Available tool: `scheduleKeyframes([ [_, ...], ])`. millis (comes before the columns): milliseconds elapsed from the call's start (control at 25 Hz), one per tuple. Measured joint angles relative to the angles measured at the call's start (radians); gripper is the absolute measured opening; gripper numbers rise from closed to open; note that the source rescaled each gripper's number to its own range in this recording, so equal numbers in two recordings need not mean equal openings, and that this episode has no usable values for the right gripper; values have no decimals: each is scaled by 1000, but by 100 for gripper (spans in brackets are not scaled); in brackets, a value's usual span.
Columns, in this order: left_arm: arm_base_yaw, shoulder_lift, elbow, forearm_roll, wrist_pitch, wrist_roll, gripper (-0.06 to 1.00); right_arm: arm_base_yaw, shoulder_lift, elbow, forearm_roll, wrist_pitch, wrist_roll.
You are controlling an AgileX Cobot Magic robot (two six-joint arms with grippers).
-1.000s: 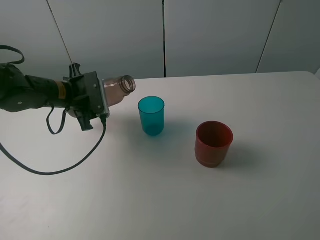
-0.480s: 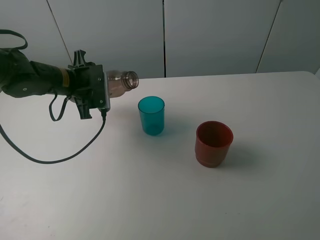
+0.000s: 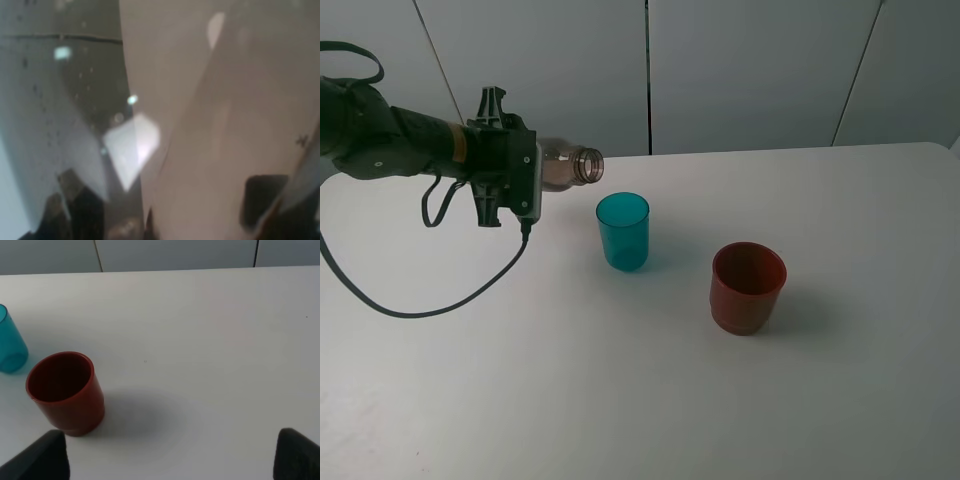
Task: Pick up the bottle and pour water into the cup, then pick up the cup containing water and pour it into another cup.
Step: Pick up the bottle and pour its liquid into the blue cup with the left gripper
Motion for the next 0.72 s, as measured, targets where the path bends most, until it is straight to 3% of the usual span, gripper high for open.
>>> scheduleKeyframes([
  [280, -9, 7, 0, -13, -4, 67, 3, 0, 0, 0, 0, 0, 0],
  [720, -10, 31, -34, -7, 11, 71, 3, 0, 0, 0, 0, 0, 6],
])
